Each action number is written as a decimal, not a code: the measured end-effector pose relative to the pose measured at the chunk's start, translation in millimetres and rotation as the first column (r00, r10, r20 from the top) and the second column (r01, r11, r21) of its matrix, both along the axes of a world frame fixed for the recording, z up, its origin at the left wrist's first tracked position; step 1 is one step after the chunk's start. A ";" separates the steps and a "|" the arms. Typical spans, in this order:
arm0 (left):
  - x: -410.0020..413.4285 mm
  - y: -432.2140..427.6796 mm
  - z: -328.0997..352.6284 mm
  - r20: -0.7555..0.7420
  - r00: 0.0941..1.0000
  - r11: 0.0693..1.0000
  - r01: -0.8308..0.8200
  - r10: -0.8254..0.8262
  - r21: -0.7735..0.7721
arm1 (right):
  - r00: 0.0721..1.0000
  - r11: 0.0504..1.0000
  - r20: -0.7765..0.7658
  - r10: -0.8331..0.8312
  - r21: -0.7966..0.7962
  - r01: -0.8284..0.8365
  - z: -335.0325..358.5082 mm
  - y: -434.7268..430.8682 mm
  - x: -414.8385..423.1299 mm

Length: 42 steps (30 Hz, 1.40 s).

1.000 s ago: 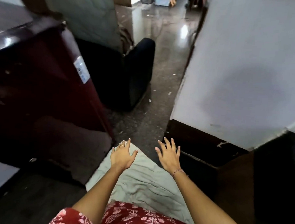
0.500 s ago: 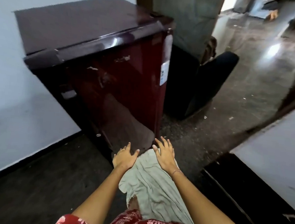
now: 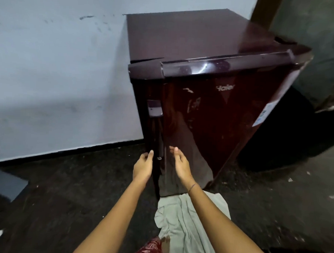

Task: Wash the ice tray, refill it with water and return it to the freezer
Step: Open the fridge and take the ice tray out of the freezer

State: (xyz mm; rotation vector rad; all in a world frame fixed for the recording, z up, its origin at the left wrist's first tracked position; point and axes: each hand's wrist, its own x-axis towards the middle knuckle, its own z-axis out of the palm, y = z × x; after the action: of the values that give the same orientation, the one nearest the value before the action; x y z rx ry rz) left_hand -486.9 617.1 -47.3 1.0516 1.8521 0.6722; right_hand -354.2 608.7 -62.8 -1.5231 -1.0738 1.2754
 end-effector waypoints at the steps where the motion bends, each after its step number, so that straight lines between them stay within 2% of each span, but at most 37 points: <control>1: 0.2 5.5 9.2 0.043 0.997 0.993 -0.072 0.068 0.091 | 0.999 1.000 -0.031 0.010 -0.012 -0.010 2.2 7.7 -5.7; 4: 3.2 16.6 40.3 0.166 0.968 0.910 -0.234 0.186 0.343 | 0.997 0.999 -0.072 -0.006 -0.044 0.003 6.4 25.0 -19.8; 7: 8.7 29.0 63.2 0.260 0.957 0.864 -0.239 0.131 0.443 | 0.994 0.999 -0.104 -0.017 -0.053 0.012 6.2 38.6 -36.6; 11: 21.0 39.4 78.4 0.354 0.934 0.870 -0.211 0.045 0.446 | 0.988 0.998 -0.142 -0.060 -0.010 0.059 1.9 53.0 -49.0; 14: 30.8 45.8 86.1 0.365 0.929 0.870 -0.132 -0.058 0.474 | 0.975 0.997 -0.210 -0.078 0.000 0.079 6.8 61.0 -50.3; 20: 33.8 48.2 93.1 0.396 0.914 0.894 -0.097 -0.094 0.438 | 0.978 0.996 -0.189 -0.085 -0.043 0.078 5.8 67.2 -51.4; 27: 36.7 40.1 101.6 0.420 0.906 0.916 -0.122 -0.055 0.383 | 0.981 0.996 -0.192 0.015 -0.089 -0.033 10.7 63.8 -43.5; 33: 50.4 1.0 100.8 0.438 0.899 0.913 -0.183 0.005 0.365 | 0.980 0.995 -0.198 0.016 -0.094 -0.036 11.3 27.9 -30.4; 35: 60.7 -19.1 100.3 0.397 0.917 0.901 -0.206 0.041 0.383 | 0.979 0.994 -0.201 0.016 -0.101 -0.037 7.4 10.4 -24.4; 37: 72.5 -38.3 99.1 0.186 0.967 0.866 -0.241 0.175 0.439 | 0.981 0.992 -0.192 0.011 -0.118 -0.034 2.4 -7.2 -15.9; 39: 79.6 -56.4 101.3 0.043 0.944 0.803 -0.302 0.327 0.515 | 0.985 0.993 -0.175 -0.005 -0.120 -0.016 1.1 -25.7 -6.5; 40: 81.6 -65.0 102.5 0.040 0.937 0.768 -0.308 0.347 0.562 | 0.987 0.994 -0.163 -0.016 -0.113 -0.003 1.0 -35.6 -0.8; 42: 82.9 -78.2 103.1 0.083 0.960 0.732 -0.258 0.267 0.631 | 0.991 0.996 -0.133 -0.030 -0.083 0.019 12.8 -61.0 11.9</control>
State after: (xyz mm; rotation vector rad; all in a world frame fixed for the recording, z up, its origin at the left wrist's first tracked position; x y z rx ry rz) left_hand -404.1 538.9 55.8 1.2118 1.8363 1.5543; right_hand -342.4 547.7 -50.0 -1.4829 -0.9244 1.3993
